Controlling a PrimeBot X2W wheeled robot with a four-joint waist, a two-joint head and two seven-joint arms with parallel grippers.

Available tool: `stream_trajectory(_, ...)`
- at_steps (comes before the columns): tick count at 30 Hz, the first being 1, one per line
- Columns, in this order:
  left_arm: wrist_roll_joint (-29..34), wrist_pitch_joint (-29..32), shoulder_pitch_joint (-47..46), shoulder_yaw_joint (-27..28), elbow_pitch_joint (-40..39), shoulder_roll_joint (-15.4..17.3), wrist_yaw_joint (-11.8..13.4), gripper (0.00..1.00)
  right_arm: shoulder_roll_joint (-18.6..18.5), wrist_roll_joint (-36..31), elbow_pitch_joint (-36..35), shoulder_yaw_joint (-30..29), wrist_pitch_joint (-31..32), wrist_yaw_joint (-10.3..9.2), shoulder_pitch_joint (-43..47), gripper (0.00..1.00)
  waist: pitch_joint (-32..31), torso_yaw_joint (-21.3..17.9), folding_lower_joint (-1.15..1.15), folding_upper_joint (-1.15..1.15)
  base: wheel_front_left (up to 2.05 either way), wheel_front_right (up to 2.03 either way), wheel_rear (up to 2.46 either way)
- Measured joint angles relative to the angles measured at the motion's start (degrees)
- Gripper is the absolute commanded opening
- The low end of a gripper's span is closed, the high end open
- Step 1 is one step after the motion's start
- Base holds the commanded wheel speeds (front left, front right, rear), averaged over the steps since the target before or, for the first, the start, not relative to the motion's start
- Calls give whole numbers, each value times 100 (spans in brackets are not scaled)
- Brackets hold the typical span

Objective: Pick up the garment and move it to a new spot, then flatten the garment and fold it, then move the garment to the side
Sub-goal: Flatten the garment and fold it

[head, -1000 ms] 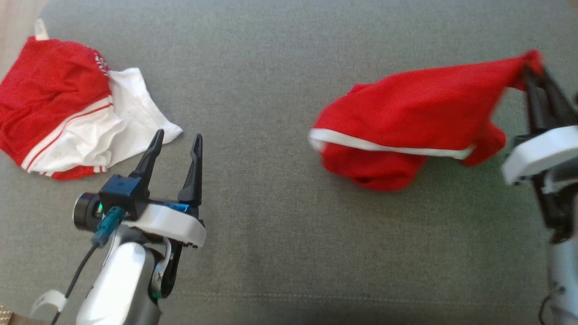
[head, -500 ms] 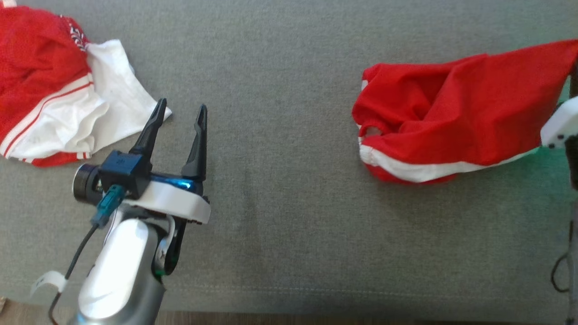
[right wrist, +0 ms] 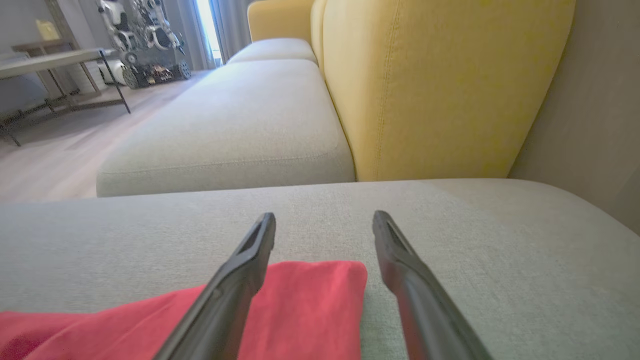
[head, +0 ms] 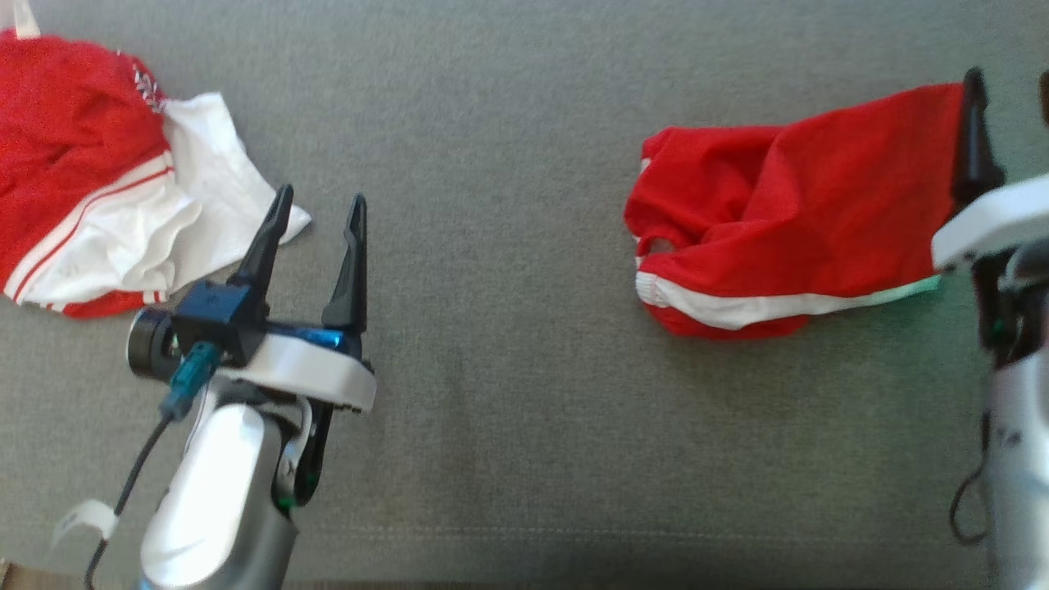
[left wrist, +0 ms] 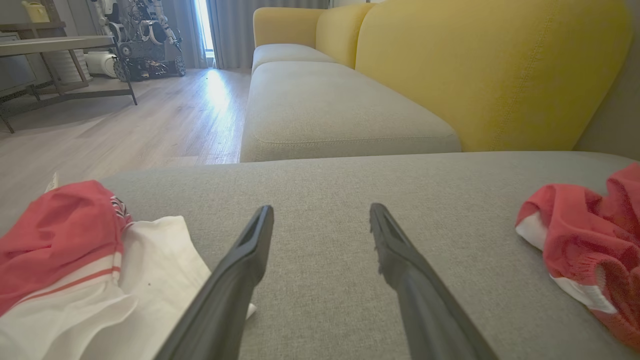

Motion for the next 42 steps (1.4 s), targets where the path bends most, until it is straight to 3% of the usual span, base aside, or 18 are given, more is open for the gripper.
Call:
stream_trajectory(10,8,0,453,166,-20,5,59,100,405,44,-1878,386,-277,0,1423,100,-523,-257,0,0,0,0,0)
stream_trajectory(15,8,0,718,178,-48,18,107,100,583,35,-2495,666,-261,0,2185,100,-757,-332,0,0,0,0,0)
stream_trajectory(22,8,1,1115,168,-57,45,157,100,698,33,-2848,810,-100,0,3029,100,-1055,-439,0,0,0,0,0)
stream_trajectory(42,8,147,1211,-40,-244,121,155,100,759,125,-3004,808,38,0,3140,100,-1221,-451,0,0,0,0,0)
